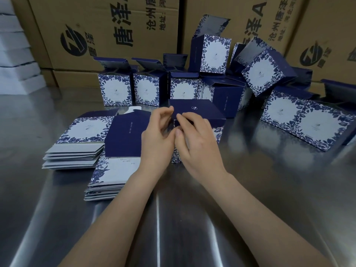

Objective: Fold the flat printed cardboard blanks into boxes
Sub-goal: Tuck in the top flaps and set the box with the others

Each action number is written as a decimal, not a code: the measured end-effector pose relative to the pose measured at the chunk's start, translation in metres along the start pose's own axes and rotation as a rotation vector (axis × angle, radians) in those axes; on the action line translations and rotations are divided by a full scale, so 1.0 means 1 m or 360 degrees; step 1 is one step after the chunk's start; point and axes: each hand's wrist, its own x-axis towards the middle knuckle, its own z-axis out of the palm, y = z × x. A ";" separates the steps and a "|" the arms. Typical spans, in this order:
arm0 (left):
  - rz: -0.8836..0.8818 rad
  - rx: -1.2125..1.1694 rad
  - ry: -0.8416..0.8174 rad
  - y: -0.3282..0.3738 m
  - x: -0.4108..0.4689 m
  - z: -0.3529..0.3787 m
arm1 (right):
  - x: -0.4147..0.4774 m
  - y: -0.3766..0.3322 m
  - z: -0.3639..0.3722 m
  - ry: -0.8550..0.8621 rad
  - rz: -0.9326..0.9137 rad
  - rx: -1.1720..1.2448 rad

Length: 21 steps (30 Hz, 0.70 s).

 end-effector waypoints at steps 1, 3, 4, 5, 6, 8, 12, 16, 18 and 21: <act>-0.0004 0.0018 -0.0035 -0.001 0.000 0.000 | 0.001 0.001 0.000 -0.0007 0.0019 0.0000; -0.0004 0.0074 -0.0142 -0.003 0.001 0.001 | 0.003 0.004 0.000 -0.0016 0.0060 -0.0003; 0.0002 0.0101 -0.0207 -0.003 0.001 0.001 | 0.005 0.006 -0.001 -0.0006 0.0079 -0.0004; 0.0008 0.0123 -0.0268 -0.003 0.000 0.002 | 0.006 0.009 -0.001 0.0015 0.0092 -0.0007; 0.0010 0.0147 -0.0310 -0.003 0.000 0.002 | 0.008 0.012 -0.001 0.0038 0.0096 -0.0020; 0.0005 0.0244 -0.0321 -0.002 -0.002 0.005 | 0.009 0.018 -0.002 0.0066 0.0088 -0.0079; 0.0088 0.0572 -0.0277 0.004 -0.009 0.011 | 0.012 0.034 -0.004 0.0086 0.0140 -0.0181; 0.0066 0.0769 -0.0461 0.007 -0.017 0.017 | 0.016 0.052 -0.009 0.0157 0.0224 -0.0280; 0.0060 0.0840 -0.0630 0.007 -0.022 0.020 | 0.017 0.063 -0.012 0.0170 0.0258 -0.0364; 0.0052 0.0954 -0.0899 0.008 -0.027 0.023 | 0.018 0.081 -0.016 0.0201 0.0332 -0.0499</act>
